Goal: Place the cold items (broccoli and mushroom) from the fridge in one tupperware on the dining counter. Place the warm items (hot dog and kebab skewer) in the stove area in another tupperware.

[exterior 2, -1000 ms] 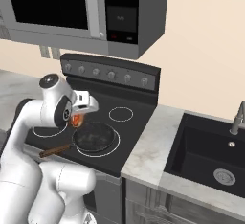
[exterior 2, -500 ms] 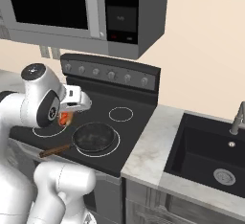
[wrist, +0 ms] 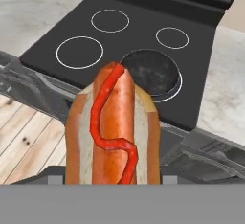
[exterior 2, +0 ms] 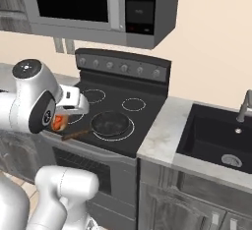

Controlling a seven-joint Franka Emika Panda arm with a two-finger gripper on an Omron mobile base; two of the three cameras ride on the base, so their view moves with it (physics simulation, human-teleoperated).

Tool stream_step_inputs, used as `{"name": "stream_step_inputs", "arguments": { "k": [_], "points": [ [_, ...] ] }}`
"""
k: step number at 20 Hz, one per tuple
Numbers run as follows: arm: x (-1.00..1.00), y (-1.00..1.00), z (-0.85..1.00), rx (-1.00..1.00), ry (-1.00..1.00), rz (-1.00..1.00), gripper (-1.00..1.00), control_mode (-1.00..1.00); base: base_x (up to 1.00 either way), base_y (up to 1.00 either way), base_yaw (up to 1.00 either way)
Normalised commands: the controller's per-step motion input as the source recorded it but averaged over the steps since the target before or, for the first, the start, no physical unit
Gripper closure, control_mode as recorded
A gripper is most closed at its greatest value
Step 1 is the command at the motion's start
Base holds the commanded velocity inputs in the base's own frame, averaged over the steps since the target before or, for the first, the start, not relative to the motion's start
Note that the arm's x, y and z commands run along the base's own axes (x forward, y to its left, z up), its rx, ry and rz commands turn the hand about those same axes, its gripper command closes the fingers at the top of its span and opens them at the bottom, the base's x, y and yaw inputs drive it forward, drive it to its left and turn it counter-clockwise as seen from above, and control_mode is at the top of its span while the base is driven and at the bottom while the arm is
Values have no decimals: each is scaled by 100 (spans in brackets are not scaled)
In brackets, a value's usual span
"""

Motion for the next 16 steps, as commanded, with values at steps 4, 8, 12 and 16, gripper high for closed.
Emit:
{"name": "stream_step_inputs", "arguments": {
  "k": [4, 8, 12, 16],
  "points": [
    [0, 0, 0, 0, 0, 0, 100, 100, -95, -12, 3],
    [0, 0, 0, 0, 0, 0, 100, 100, -100, -44, 21],
    [0, 0, 0, 0, 0, 0, 100, 100, -96, -51, 48],
    [0, 0, 0, 0, 0, 0, 100, 100, -74, -59, 70]
  ]
}}
